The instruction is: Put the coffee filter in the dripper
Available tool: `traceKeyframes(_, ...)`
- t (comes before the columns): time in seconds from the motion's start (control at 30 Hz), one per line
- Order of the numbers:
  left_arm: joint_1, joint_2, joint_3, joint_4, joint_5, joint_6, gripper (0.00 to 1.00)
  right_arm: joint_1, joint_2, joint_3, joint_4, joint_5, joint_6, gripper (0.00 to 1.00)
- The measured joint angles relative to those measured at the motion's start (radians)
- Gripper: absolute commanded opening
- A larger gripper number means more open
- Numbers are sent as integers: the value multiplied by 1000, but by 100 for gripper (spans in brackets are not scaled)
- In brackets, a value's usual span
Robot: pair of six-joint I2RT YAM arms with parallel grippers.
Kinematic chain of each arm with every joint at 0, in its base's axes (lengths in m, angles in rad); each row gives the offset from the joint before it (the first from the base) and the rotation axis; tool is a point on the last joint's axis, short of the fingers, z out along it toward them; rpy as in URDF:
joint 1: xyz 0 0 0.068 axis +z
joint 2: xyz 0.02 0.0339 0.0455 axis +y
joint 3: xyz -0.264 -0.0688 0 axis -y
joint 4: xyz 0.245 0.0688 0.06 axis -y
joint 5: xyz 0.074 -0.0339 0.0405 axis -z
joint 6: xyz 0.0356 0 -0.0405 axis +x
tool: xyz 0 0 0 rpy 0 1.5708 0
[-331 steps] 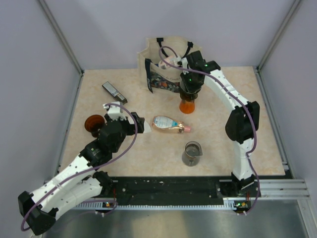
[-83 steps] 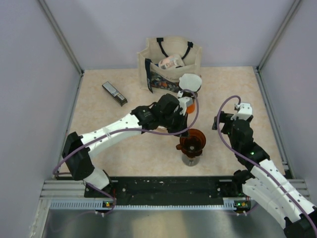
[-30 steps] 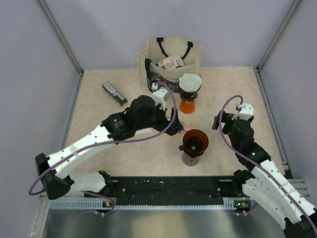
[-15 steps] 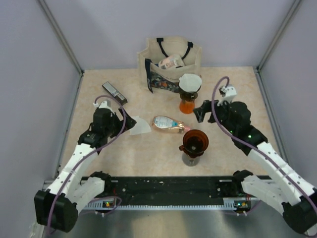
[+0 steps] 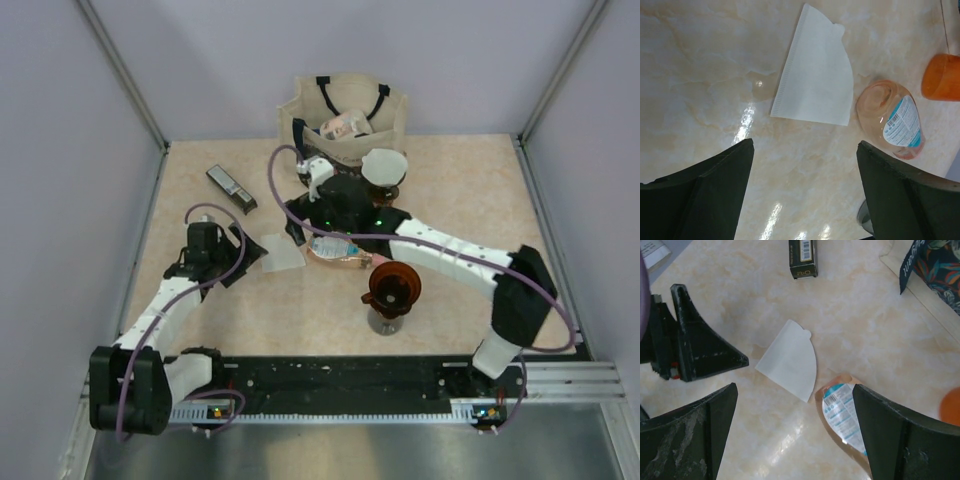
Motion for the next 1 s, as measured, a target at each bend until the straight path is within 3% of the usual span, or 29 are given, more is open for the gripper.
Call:
traceKeyframes(0.17,2,46,-14,19,-1,-20,65,21,258,189,-50,50,27,96)
traceKeyframes(0.27,2,89,-14,29,2,-31,58,21,382,282,-94,82,29,95)
traceKeyframes(0.73,0,199,-39,150,-6,-89,42,21,663,490,-140,120,20,90)
traceKeyframes(1.0,-15,287,-27,167,-11,-96,34,11,735,541,-159,70,45,81)
